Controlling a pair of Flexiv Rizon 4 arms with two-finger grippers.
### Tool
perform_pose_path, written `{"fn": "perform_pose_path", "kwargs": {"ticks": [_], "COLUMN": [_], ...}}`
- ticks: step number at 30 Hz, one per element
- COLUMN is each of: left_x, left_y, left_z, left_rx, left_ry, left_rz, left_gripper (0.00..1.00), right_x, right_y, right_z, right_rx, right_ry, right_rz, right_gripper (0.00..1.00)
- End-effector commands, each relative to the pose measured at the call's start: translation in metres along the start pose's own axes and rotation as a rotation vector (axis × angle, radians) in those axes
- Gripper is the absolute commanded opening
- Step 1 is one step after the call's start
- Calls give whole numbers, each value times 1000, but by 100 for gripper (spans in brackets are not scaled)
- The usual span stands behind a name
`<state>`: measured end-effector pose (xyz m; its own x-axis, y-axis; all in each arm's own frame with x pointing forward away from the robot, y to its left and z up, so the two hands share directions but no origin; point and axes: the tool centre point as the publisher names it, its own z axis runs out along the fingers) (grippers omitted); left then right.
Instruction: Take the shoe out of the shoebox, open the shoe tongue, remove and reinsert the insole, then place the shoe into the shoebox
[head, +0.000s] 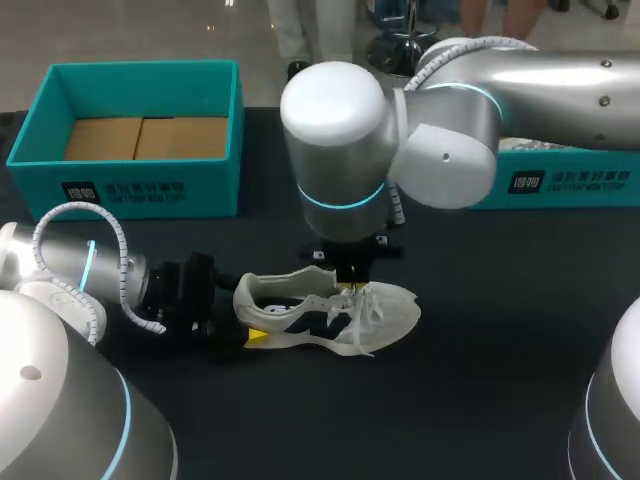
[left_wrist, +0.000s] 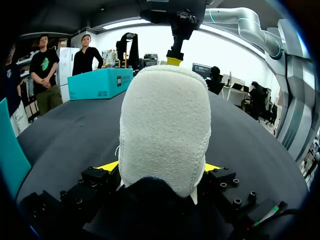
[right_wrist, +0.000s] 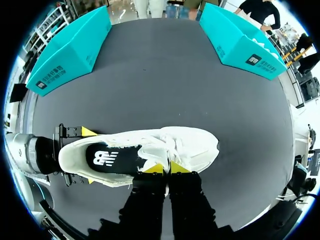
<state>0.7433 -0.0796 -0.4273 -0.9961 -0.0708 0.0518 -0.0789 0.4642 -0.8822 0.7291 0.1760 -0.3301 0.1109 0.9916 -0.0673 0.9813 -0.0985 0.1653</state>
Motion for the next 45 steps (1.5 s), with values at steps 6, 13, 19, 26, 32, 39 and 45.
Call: {"fn": "perform_pose_path", "kwargs": {"ticks": [6, 13, 19, 26, 32, 39, 45], "left_x": [-1, -1, -1, -1, -1, -1, -1], "left_y": [1, 1, 1, 1, 1, 1, 1], "left_z": [2, 2, 2, 2, 2, 2, 2], "left_rx": [-4, -4, -4, -4, -4, -4, -4], "left_ry": [0, 0, 0, 0, 0, 0, 0], "left_rz": [0, 0, 0, 0, 0, 0, 0], "left_gripper": [0, 0, 0, 0, 0, 0, 0], "right_x": [-18, -33, -40, -42, -41, -39, -29], "right_y": [3, 2, -1, -2, -2, -2, 2], "right_z": [7, 13, 19, 23, 18, 0, -20], "right_rx": [-10, -5, 8, 20, 10, -18, -51], "right_ry": [98, 91, 90, 89, 84, 72, 75], "right_rz": [26, 61, 77, 81, 85, 86, 39], "right_gripper": [0, 0, 2, 30, 43, 100, 100]}}
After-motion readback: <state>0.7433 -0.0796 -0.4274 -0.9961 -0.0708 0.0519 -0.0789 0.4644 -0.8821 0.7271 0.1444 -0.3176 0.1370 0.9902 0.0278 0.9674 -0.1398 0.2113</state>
